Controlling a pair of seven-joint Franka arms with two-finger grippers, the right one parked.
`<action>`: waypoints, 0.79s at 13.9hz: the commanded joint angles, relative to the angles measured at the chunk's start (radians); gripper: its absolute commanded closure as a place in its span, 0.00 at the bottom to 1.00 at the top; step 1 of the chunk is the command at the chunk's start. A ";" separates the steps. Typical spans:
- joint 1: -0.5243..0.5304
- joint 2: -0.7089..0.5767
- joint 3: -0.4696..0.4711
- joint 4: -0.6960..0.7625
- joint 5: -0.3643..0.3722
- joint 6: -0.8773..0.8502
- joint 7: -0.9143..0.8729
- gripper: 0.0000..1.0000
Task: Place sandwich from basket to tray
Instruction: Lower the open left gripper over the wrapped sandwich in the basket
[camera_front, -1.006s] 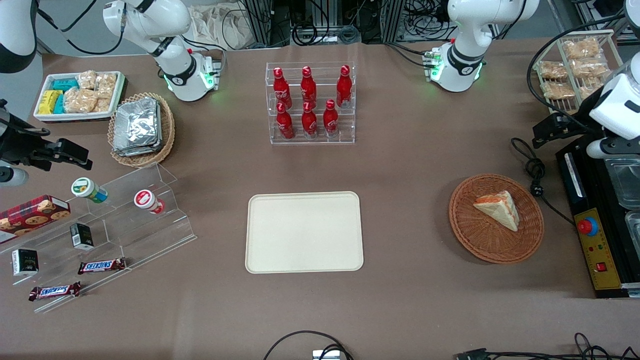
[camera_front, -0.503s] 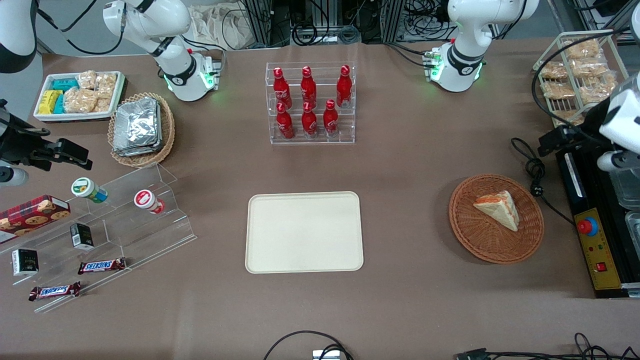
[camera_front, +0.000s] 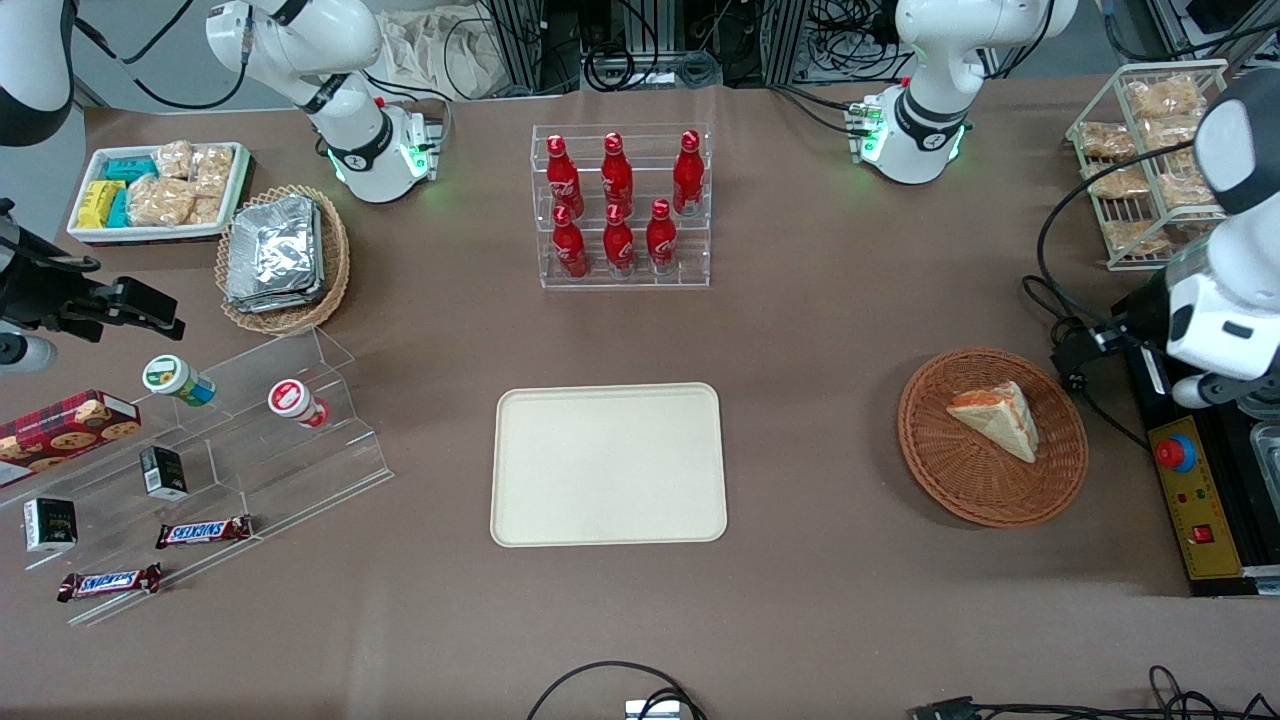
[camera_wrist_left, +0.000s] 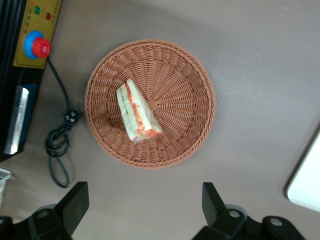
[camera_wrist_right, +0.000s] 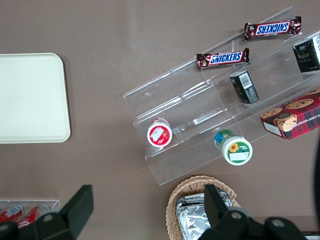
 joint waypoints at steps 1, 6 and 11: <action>0.005 -0.019 -0.004 -0.095 0.009 0.097 -0.096 0.00; 0.003 0.019 -0.004 -0.217 0.077 0.263 -0.219 0.00; 0.005 0.047 0.002 -0.377 0.078 0.505 -0.346 0.00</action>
